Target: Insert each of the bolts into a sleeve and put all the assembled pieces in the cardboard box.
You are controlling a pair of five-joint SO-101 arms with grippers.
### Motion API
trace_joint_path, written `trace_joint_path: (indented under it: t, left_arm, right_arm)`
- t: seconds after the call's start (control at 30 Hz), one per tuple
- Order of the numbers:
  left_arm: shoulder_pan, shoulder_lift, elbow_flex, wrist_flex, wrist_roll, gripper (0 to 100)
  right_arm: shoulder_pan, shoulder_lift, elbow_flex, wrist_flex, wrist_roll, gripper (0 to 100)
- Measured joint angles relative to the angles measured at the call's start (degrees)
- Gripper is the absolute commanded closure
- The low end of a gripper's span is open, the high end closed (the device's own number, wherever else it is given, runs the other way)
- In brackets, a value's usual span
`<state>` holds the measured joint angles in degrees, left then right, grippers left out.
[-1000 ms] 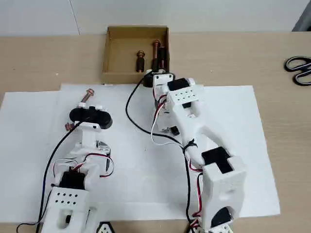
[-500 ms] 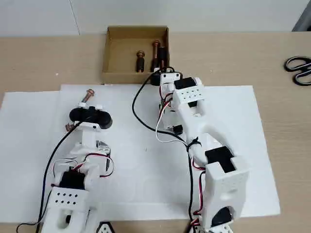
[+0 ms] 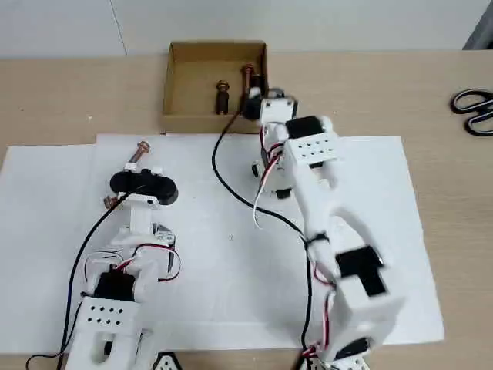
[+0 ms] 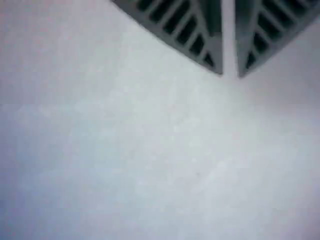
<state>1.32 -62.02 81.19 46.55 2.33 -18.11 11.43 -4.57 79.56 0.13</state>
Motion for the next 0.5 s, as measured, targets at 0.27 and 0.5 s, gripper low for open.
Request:
trace_joint_path:
  t: [0.27,0.5]
  left_arm:
    - [-0.18,0.09,-21.10,18.29,0.00,99]
    - [-2.20,9.41,-39.74,26.20,0.97,99]
  right_arm:
    - [0.53,-13.10,0.00,9.32,0.00,99.2]
    - [5.98,-18.37,0.00,16.88,0.00,99.2]
